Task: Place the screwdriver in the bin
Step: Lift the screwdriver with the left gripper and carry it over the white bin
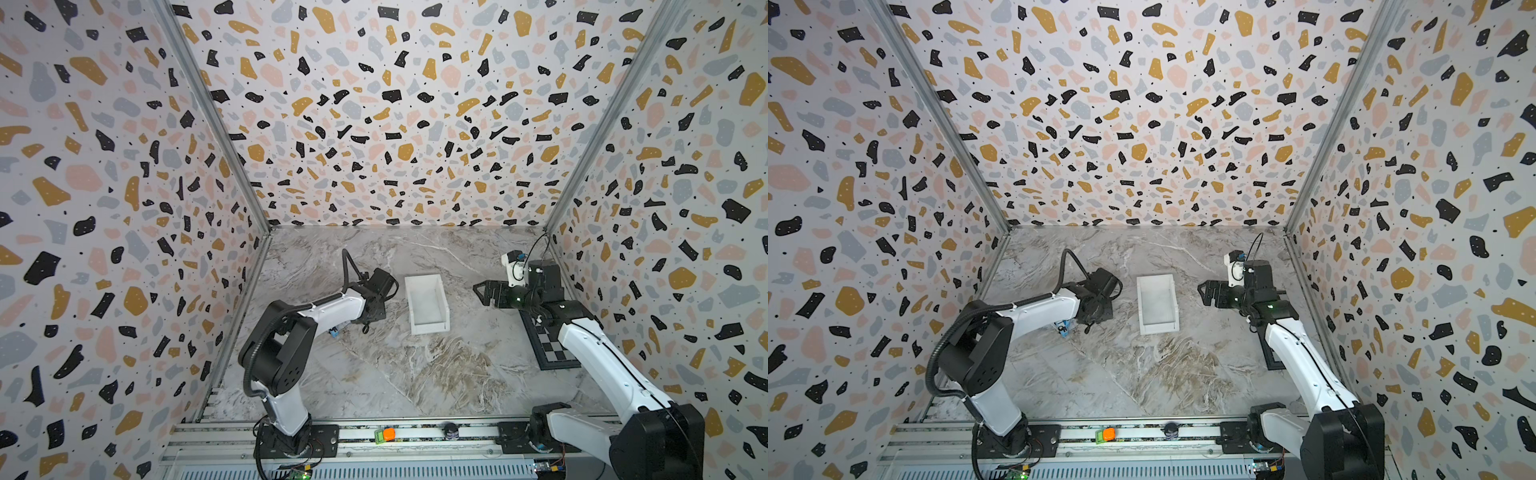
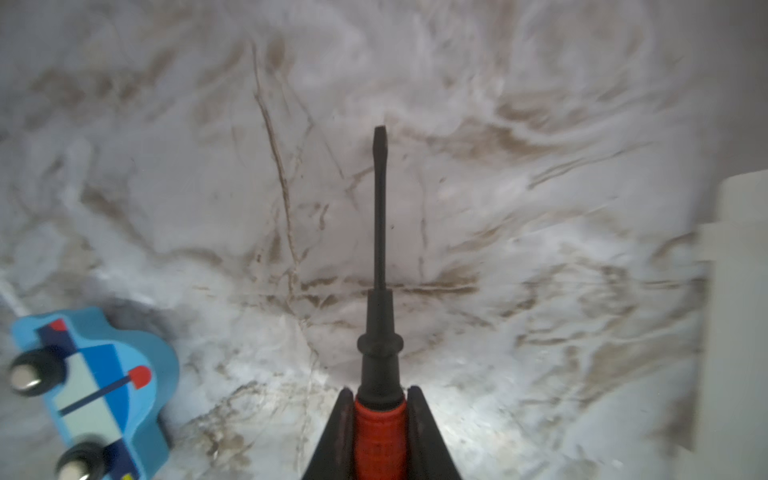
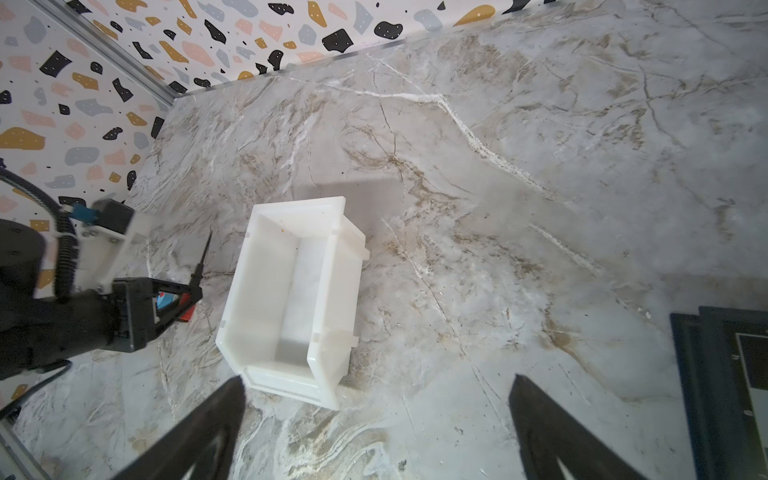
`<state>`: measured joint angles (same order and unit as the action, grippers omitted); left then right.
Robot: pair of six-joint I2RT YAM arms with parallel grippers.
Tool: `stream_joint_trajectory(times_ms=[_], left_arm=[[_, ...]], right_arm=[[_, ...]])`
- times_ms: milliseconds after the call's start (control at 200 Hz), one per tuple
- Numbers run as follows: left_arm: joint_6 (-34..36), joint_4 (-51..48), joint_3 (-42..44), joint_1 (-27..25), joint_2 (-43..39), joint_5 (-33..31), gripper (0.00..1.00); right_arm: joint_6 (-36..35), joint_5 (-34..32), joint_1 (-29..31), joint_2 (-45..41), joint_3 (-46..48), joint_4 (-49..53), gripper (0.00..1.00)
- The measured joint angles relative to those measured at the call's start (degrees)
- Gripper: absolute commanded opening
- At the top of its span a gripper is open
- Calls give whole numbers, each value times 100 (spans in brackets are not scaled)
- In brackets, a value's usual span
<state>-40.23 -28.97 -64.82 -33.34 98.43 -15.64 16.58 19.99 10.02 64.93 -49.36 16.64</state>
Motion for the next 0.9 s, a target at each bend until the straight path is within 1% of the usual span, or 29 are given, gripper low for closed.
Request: stream_joint_trajectory(times_ms=[75, 145, 230, 310, 431, 551, 666, 896], left_arm=[[44, -140, -485, -177, -240, -4, 0], [72, -203, -1056, -461, -352, -11, 0], [105, -232, -1641, -883, -332, -33, 0], [98, -254, -1956, -1226, -219, -50, 0], [-13, -284, -2031, -1635, 125, -22, 0], [-142, -380, -2031, -1851, 619, -17, 0], [-205, -431, -2031, -1897, 931, 0, 0], [-258, -439, -2031, -1895, 1145, -7, 0]], right_arm=[[2, 4, 0, 0, -33, 57, 99], [0, 15, -2, 0, -107, 118, 99], [-9, 66, -26, 0, -264, 219, 100], [-15, 214, -109, 0, -389, 229, 99], [-13, 446, -358, -11, -455, 243, 99], [-17, 566, -566, -59, -455, 313, 99], [-59, 667, -675, -151, -455, 367, 99], [-122, 776, -758, -212, -450, 444, 100]])
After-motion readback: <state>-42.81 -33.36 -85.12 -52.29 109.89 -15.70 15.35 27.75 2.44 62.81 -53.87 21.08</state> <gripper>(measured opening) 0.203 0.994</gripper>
